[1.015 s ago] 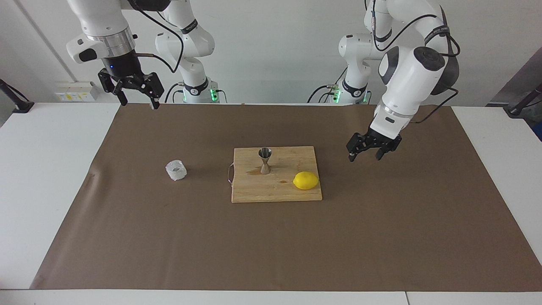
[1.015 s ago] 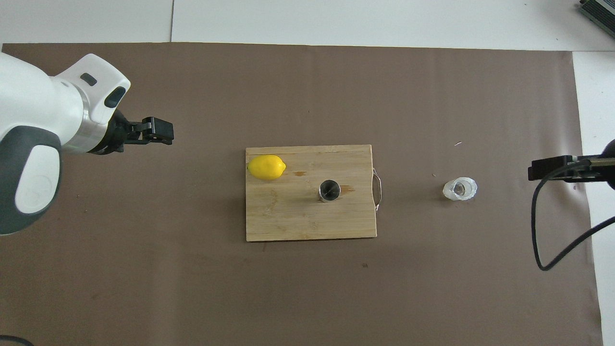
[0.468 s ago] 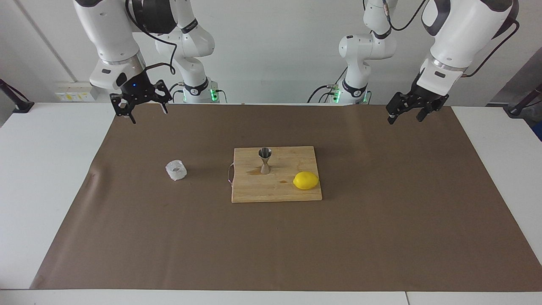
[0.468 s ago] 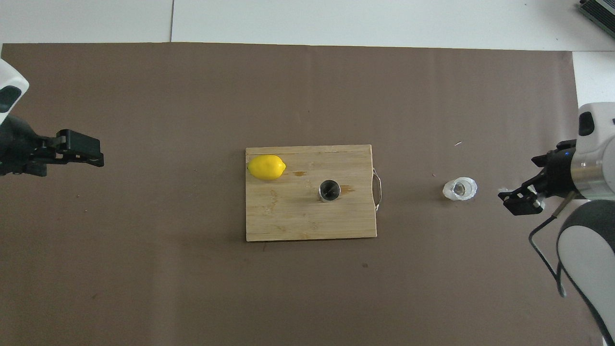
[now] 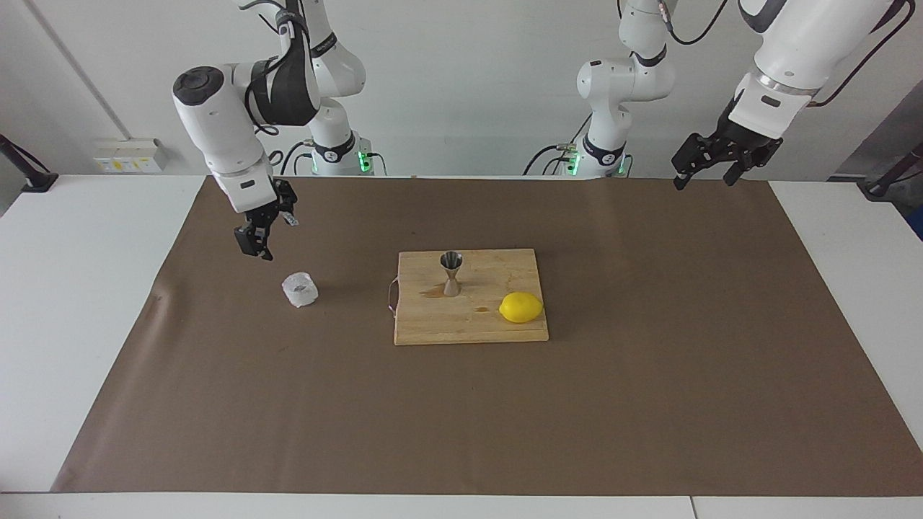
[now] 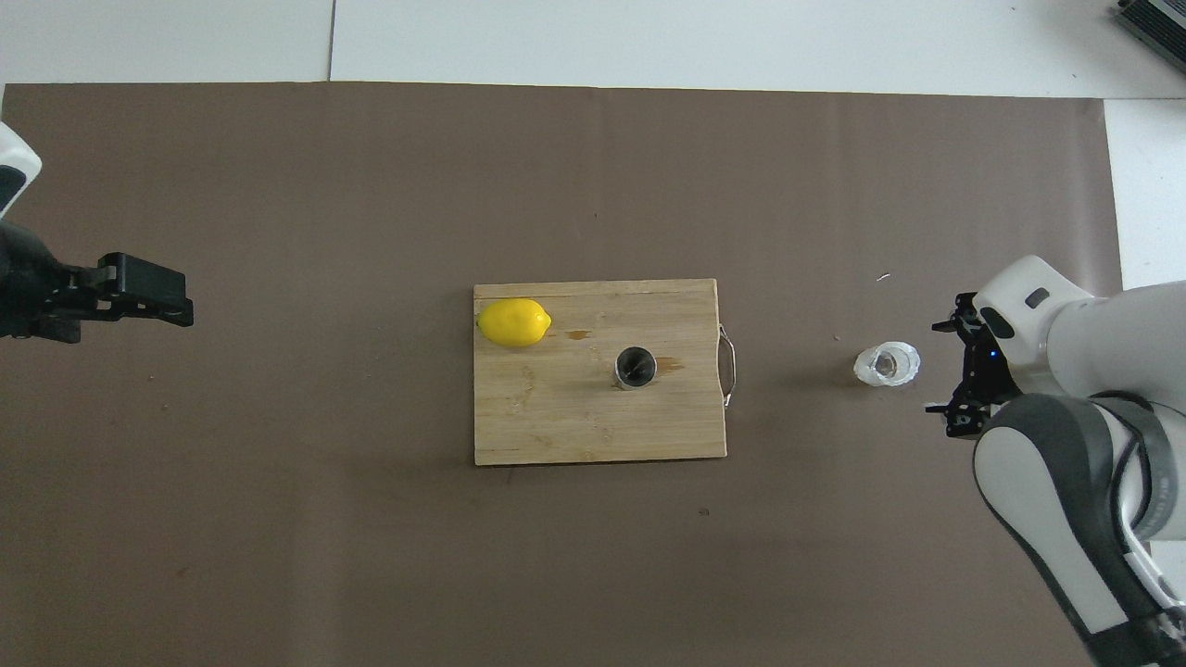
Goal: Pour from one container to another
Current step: 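Move the right gripper to the clear cup and grasp it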
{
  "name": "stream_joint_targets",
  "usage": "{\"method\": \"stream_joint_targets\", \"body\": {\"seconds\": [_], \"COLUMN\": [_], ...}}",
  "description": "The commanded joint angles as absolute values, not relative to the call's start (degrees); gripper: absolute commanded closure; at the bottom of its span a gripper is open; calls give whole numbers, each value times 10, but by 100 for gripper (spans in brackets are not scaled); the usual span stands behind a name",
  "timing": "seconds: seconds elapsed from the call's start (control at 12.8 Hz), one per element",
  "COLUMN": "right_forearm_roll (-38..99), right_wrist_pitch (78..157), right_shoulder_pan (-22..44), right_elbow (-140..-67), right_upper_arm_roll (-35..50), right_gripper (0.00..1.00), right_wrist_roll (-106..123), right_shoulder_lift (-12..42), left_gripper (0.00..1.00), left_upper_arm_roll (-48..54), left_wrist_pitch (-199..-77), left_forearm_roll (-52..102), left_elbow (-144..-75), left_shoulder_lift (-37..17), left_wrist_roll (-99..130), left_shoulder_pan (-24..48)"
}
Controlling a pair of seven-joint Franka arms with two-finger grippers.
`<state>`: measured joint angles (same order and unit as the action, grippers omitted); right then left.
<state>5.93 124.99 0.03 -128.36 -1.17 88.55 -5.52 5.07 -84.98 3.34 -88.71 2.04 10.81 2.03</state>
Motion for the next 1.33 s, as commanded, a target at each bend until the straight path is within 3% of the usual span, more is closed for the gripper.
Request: {"method": "stream_joint_targets", "body": {"seconds": [0.0,0.47,1.02,1.09,1.17,1.25], "right_forearm_roll": [143,282,335,338,344,345], "right_wrist_pitch": [1317,1370,1370,1368,1365,1366], "right_shoulder_pan": [-44,-73,-54,-56,-56,-57], "right_elbow": [-1288,-1289,-1290,-1289,-1287,-1282], "right_upper_arm_roll": [-9,-9,-7,-7,-7,-8], "right_gripper": [0,0,0,7,44,96], "right_wrist_roll": [1074,1288,1294,1294,1294,1295], "right_shoulder_lift": [-3,75,100,100,101,98], "left_gripper": [0,0,0,0,0,0], "left_upper_arm_roll": [39,35,20,23,24,19], "left_wrist_pitch": [-849,-853,-847,-848,-849,-849], "left_forearm_roll": [25,25,25,25,25,25], "left_elbow": [-919,-929,-929,-928,-928,-928], "left_shoulder_lift": [41,46,46,46,46,46], "left_wrist_roll": [82,84,83,84,85,84], "left_shoulder_pan": [31,22,17,3,-9,-11]}}
